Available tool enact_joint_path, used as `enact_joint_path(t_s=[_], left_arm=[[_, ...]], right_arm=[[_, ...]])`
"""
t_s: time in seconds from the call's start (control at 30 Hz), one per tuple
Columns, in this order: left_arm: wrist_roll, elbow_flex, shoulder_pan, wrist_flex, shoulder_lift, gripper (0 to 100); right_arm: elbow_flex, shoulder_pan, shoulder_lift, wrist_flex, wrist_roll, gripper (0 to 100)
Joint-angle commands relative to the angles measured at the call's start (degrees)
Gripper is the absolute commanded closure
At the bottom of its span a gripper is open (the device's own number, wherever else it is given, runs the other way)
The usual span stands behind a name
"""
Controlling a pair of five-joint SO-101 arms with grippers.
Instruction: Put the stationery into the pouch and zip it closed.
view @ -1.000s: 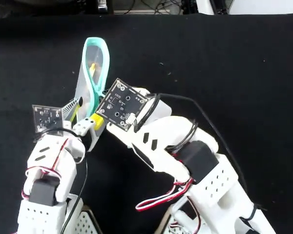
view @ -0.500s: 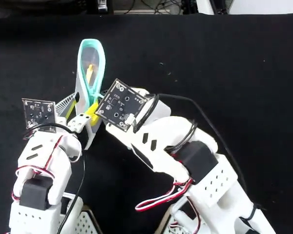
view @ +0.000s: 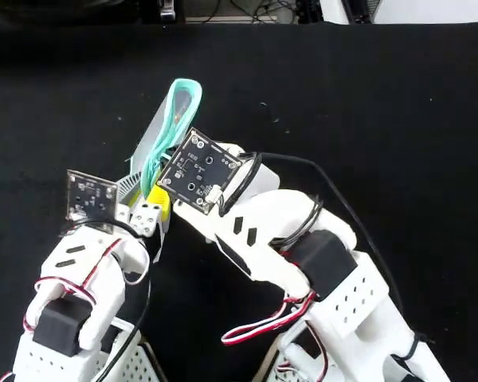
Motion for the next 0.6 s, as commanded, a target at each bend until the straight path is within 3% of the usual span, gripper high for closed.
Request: enact_joint_path(t_s=[0.0, 0.27, 0.57], left_arm=[[-3.8, -1.3, 0.2, 2.5, 0.7, 97], [-4.6, -4.0, -4.8, 9.0, 0.7, 97], [-5.9, -3.8, -4.7, 9.0, 0.7, 97]], right_arm=[[-3.1, 0.4, -0.3, -0.3, 0.2, 98.6], [-3.2, 8.6, -0.2, -4.5, 0.1, 98.6], [-3.0, 11.0, -0.2, -5.5, 0.0, 98.6]])
